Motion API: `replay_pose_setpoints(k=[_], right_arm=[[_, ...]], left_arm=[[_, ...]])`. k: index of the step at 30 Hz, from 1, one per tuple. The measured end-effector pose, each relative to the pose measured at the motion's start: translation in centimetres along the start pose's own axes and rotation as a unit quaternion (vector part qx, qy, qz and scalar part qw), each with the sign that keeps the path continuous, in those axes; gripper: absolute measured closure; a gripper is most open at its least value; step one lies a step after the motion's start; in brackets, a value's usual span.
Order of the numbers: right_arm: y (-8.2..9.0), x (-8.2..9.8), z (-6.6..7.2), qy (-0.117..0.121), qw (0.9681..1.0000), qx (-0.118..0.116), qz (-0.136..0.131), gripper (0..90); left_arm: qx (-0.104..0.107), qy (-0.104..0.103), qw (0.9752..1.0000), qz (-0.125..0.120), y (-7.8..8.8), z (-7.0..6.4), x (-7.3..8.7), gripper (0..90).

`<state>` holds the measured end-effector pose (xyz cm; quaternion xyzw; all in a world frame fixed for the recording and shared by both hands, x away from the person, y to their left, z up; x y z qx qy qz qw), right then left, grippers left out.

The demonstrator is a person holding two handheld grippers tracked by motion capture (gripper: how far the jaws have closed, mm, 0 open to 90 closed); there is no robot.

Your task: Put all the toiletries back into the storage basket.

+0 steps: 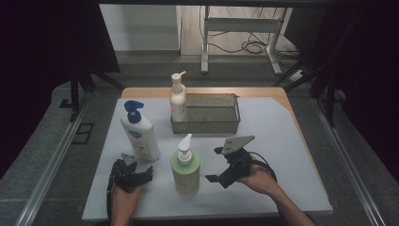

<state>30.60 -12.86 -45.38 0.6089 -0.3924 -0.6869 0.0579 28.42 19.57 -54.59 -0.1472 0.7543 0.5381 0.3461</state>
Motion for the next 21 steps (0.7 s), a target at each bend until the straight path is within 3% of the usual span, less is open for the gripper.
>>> replay_pose_setpoints(k=[21], right_arm=[[-2.2, -2.5, 3.3, 0.034, 0.9986, -0.033, -0.024, 0.3]], left_arm=[[0.001, 0.002, 1.0000, -0.001, 0.0, 0.0, 0.0, 13.7]])
Point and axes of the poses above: each handheld gripper's, and its own axes: y roughly backward along the jaws, x roughly out of its underside, z roughly to its left, the point moved 3 cm from there along -y, roughly forward along the jaws, and after that the axes turned 13 degrees about x, right-handed, at the moved point
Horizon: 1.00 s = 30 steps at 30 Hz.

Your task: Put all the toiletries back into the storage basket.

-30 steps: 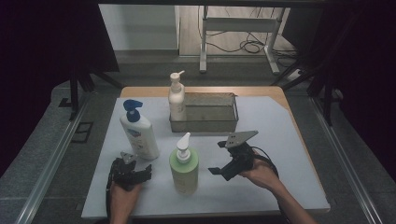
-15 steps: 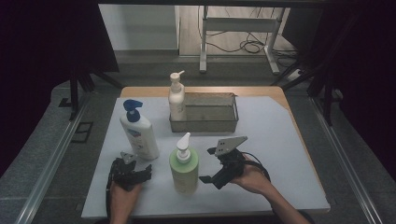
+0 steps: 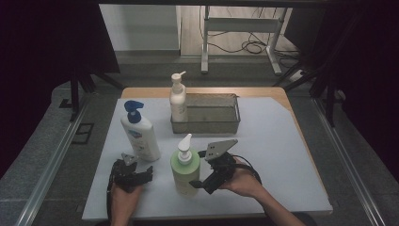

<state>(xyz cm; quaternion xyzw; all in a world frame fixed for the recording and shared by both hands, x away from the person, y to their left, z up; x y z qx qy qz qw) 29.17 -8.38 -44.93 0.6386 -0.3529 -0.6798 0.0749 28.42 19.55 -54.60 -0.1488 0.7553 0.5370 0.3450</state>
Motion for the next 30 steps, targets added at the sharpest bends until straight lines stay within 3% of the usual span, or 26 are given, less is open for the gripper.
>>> replay_pose_setpoints(k=[19, 30], right_arm=[[-1.9, -1.2, 1.3, 0.012, 0.9999, -0.001, -0.011, 6.3], [-1.8, -1.4, 1.5, 0.020, 0.9998, 0.004, -0.008, 11.8]], left_arm=[[0.000, 0.000, 1.0000, 0.000, 0.0, 0.0, 0.0, 13.7], [0.000, 0.000, 1.0000, 0.000, 0.0, 0.0, 0.0, 13.8]])
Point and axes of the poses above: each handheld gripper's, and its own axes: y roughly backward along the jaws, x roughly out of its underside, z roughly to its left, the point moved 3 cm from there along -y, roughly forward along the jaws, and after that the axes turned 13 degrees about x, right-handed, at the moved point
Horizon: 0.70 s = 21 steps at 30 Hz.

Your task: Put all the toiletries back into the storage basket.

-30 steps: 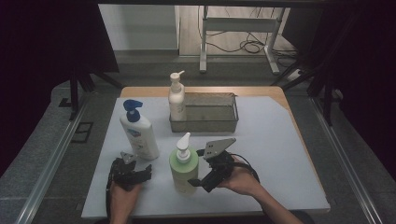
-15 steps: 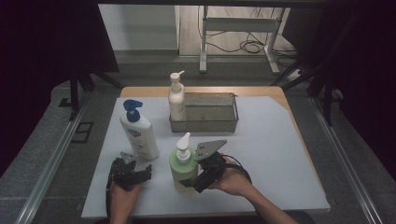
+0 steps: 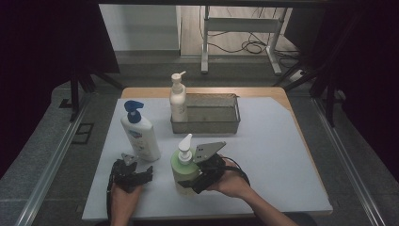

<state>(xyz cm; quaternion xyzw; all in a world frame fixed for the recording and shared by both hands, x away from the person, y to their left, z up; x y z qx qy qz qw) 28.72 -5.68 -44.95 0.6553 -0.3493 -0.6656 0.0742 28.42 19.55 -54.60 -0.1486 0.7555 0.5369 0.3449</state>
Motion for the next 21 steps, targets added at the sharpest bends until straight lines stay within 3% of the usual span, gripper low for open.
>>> replay_pose_setpoints(k=[10, 21], right_arm=[[0.3, -0.1, -0.1, -0.003, 0.9998, 0.015, 0.013, 12.2], [1.1, -0.2, -1.5, -0.019, 0.9989, 0.041, 0.010, 12.3]], left_arm=[[0.000, 0.000, 1.0000, 0.000, 0.0, 0.0, 0.0, 13.8], [0.000, -0.001, 1.0000, 0.000, 0.0, 0.0, 0.0, 13.8]])
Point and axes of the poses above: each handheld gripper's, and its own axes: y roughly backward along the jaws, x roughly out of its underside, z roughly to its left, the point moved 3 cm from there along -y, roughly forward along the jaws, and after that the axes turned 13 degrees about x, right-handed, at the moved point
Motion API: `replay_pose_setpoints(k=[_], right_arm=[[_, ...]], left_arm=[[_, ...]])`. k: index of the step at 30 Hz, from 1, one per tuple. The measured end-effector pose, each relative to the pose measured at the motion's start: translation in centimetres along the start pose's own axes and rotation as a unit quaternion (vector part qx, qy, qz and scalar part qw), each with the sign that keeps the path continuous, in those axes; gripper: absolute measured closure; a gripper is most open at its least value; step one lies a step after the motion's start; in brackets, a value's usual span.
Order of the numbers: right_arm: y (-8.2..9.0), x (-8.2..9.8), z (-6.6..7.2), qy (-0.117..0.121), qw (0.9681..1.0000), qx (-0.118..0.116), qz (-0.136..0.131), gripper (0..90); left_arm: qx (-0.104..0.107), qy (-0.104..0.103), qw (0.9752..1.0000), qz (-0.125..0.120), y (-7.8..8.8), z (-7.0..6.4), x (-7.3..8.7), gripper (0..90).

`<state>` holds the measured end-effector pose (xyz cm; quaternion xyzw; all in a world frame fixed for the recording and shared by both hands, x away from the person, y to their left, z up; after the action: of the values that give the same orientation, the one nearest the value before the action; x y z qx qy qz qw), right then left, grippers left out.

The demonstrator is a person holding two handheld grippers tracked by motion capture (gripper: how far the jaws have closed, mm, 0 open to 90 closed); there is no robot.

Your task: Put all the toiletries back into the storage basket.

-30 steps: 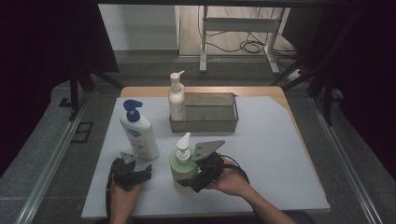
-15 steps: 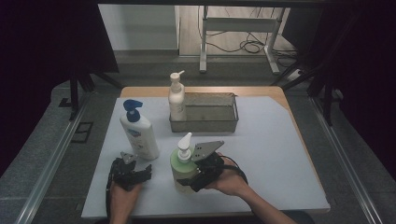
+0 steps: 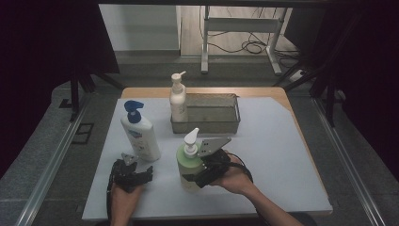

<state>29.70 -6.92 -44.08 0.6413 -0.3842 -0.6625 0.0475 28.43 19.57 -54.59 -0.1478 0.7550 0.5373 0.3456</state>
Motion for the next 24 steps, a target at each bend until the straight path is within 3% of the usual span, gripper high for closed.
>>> replay_pose_setpoints(k=[13, 24], right_arm=[[0.7, -0.5, -2.0, -0.028, 0.9986, 0.045, -0.004, 12.4], [1.1, -1.1, -4.1, -0.061, 0.9940, 0.090, -0.006, 12.4]], left_arm=[[0.000, 0.000, 1.0000, 0.001, 0.0, 0.0, 0.0, 13.8], [0.000, 0.000, 1.0000, 0.000, 0.0, 0.0, 0.0, 13.7]])
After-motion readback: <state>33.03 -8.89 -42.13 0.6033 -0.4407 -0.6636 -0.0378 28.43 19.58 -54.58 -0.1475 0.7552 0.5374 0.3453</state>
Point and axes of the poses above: each handheld gripper's, and its own axes: y roughly backward along the jaws, x roughly out of its underside, z roughly to its left, the point moved 3 cm from there along -y, roughly forward along the jaws, and after that the axes turned 13 degrees about x, right-handed, at the moved point
